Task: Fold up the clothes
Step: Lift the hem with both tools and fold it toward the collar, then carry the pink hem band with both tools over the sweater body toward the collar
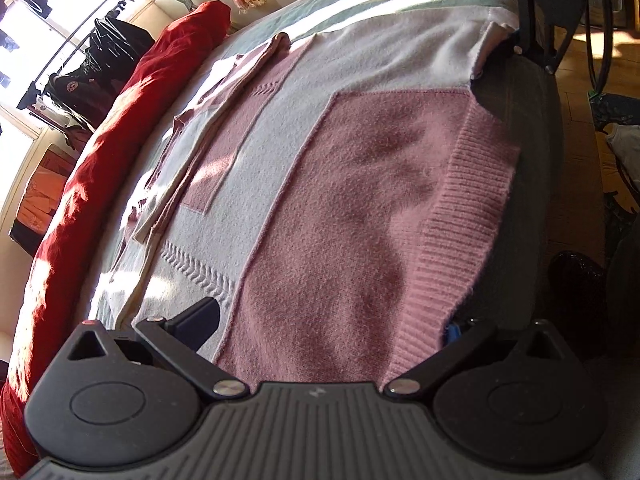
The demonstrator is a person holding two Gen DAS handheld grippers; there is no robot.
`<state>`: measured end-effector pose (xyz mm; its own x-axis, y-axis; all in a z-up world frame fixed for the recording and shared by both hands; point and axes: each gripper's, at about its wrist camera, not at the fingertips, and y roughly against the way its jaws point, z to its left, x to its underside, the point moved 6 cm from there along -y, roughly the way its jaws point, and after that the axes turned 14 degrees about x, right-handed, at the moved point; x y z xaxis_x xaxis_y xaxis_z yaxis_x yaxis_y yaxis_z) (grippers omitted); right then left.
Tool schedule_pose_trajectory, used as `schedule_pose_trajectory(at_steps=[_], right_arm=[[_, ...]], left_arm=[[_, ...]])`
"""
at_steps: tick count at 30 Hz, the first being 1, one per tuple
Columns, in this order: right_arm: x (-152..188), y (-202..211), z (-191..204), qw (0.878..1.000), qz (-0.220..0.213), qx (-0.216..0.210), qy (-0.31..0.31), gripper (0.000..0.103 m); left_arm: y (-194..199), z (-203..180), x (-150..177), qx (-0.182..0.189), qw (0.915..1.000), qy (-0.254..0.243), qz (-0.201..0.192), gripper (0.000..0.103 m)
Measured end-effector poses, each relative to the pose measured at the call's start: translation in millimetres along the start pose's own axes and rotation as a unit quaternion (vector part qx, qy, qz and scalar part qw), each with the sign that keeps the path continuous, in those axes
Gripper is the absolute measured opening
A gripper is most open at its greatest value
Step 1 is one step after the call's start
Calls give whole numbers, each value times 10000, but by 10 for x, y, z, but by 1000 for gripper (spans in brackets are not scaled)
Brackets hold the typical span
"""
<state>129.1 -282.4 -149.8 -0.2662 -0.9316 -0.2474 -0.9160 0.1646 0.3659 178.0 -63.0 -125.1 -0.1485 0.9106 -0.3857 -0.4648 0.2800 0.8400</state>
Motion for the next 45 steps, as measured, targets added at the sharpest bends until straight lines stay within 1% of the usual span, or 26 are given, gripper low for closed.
schedule_pose_trajectory(at_steps=[1,2,3,5,6,8,9,10,11,12,14,15,16,17,18,22,27,32,36,38,41,45], right_arm=[[3,2,-1,10000,-29,-68,35,102],[6,4,-1,9999,-57,-137,71,101],[9,14,6,9996,-97,-240,145,100],[8,35,2,9989,-158,-381,228,92],[3,54,-11,9982,-190,-506,246,89],[-4,87,-32,9967,-226,-730,275,74],[-7,102,-43,9957,-230,-851,280,71],[-9,111,-60,9948,-227,-955,272,64],[-13,121,-68,9938,-214,-1063,263,59],[-18,131,-77,9926,-201,-1172,253,56],[-26,145,-93,9898,-164,-1402,215,38],[-30,149,-102,9881,-136,-1522,193,33],[-34,151,-107,9865,-110,-1625,171,24],[-37,151,-111,9848,-85,-1731,134,18],[-40,151,-115,9829,-60,-1836,97,16],[-43,137,-156,9793,-80,-2023,-12,12],[-21,94,-249,9766,-243,-2133,-126,12],[-1,6,-345,9748,-463,-2181,-122,11],[-16,-92,-419,9690,-447,-2422,-184,11],[-40,-145,-465,9663,-412,-2533,-220,11],[-92,-211,-532,9663,-418,-2538,-142,11],[-179,-328,-640,9662,-374,-2549,-137,11]], left_arm=[[5,-24,-8,1,10000,-89,8,100],[11,-49,-17,12,9998,-177,15,94],[20,-72,-24,50,9997,-240,33,91],[37,-116,-35,137,9993,-348,74,75],[48,-155,-41,205,9988,-421,111,71],[63,-221,-54,332,9981,-487,180,48],[69,-252,-61,403,9977,-501,219,43],[73,-275,-68,441,9974,-514,251,35],[74,-291,-75,470,9972,-508,279,30],[76,-305,-83,498,9970,-499,307,28],[72,-302,-96,556,9969,-416,363,22],[72,-296,-103,583,9968,-370,390,20],[74,-291,-112,610,9967,-344,415,17],[76,-287,-121,638,9965,-321,439,12],[78,-284,-130,663,9962,-309,467,10],[90,-261,-165,686,9955,-265,593,8],[111,-178,-245,621,9949,-120,791,8],[120,-6,-321,618,9938,242,888,8],[133,136,-351,741,9924,491,845,8],[132,203,-354,808,9921,512,809,8],[114,318,-368,836,9927,435,749,8],[93,515,-398,896,9927,530,613,7]])
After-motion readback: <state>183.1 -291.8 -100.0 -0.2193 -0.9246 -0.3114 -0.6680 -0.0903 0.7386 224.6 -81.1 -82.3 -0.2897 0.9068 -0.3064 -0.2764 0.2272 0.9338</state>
